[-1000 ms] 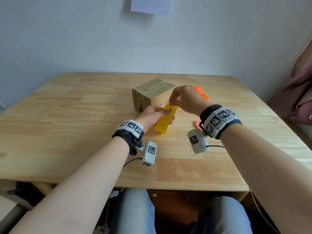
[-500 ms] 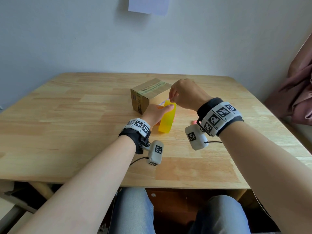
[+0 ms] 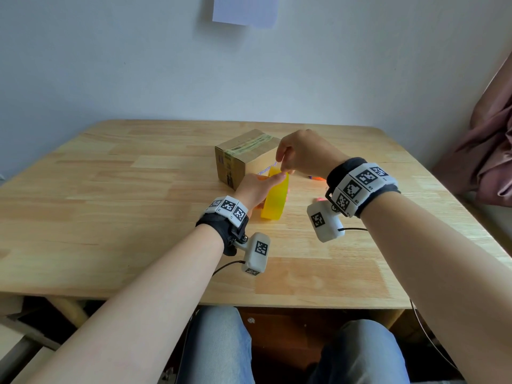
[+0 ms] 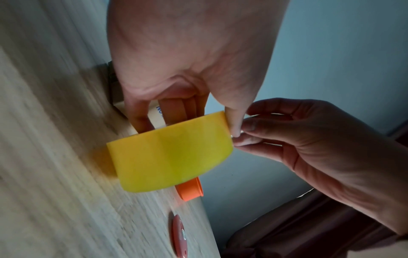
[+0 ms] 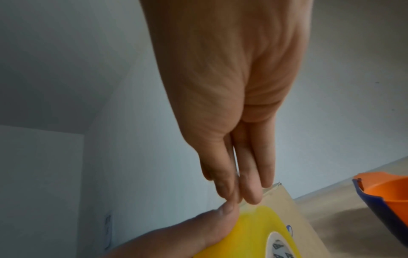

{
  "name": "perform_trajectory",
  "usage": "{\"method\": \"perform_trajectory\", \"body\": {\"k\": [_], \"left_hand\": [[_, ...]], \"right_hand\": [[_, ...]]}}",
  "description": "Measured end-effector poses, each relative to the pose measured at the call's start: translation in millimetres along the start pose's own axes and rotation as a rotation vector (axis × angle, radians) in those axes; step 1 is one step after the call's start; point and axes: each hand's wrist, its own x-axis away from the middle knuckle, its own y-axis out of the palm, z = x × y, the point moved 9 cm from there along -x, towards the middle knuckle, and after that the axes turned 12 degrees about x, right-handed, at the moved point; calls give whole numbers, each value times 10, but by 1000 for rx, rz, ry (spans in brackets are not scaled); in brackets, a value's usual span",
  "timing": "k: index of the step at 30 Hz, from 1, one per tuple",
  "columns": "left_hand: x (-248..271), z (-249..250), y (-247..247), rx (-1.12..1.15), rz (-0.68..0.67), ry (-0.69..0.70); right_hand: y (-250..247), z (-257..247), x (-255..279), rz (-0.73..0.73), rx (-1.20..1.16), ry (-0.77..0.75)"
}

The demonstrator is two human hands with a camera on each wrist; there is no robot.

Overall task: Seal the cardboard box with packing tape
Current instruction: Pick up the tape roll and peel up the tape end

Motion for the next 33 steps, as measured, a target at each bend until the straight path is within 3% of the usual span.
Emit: {"method": "perform_trajectory", "body": {"k": [13, 17, 25, 33], "left_hand": [[-58, -192, 72, 42, -16, -23], [172, 27, -25, 52, 46, 49], [342, 443, -197, 86, 98, 401], [374, 490, -107, 76, 96, 378]], "right_hand": [[-133, -209, 74, 51, 88, -86], [-106, -159, 83, 42, 50, -63], [-100, -180, 114, 36, 33, -87], [-80, -147, 90, 35, 21, -90]]}}
